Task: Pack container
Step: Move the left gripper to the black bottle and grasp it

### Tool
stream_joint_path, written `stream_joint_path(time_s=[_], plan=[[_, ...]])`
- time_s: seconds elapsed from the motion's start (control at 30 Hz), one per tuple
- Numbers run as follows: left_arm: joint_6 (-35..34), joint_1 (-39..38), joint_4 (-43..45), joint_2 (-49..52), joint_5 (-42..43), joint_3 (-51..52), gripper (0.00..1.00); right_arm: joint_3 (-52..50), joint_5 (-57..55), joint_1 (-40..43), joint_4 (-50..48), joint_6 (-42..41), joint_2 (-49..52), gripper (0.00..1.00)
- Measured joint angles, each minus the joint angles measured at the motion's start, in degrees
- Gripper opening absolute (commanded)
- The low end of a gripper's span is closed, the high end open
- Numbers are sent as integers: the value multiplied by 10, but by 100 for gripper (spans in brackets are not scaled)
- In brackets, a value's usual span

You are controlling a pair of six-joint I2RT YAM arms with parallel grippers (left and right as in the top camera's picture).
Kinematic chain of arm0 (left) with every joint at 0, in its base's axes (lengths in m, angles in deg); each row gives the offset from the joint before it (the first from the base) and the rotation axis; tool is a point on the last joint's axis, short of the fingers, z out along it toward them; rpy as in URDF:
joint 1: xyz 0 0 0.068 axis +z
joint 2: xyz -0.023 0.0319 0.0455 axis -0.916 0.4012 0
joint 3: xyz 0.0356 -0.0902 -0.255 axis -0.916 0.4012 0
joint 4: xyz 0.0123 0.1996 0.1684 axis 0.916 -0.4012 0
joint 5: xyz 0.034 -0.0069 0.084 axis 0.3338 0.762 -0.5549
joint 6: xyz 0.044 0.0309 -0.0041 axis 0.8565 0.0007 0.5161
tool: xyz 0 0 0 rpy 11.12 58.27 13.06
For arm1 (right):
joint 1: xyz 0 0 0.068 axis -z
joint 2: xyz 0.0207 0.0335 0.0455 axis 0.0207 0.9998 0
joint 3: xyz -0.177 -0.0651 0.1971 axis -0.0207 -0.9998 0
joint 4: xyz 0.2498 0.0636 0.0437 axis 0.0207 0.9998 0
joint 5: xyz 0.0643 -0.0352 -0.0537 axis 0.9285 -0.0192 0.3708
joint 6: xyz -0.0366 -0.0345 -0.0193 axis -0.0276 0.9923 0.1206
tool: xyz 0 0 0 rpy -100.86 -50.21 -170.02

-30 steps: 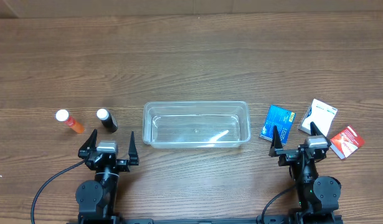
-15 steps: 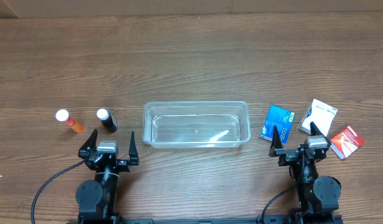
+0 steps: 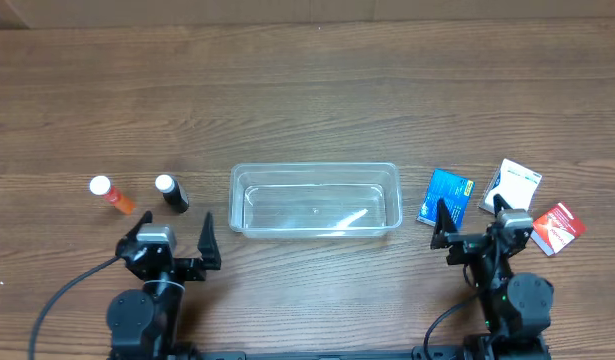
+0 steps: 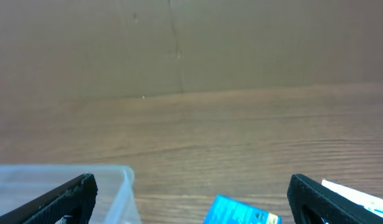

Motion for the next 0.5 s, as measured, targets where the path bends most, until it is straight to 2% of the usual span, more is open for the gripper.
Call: stream_joint_path(time_s=[0.1, 0.27, 0.4, 0.43, 0.5], plan=[[-4, 0, -16, 52, 0, -60, 100, 73, -3, 0, 43, -21, 84, 100], [-6, 0, -93, 224, 0, -204, 100, 248, -2, 0, 154, -43, 263, 100], [-6, 0, -205, 393, 0, -356, 100, 429, 0, 0, 299, -51, 424, 100], [-6, 0, -269, 467, 0, -429, 100, 495, 5, 0, 328, -51, 494, 100], [-6, 1, -382, 553, 0, -513, 100, 554, 8, 0, 428, -52, 554, 100]])
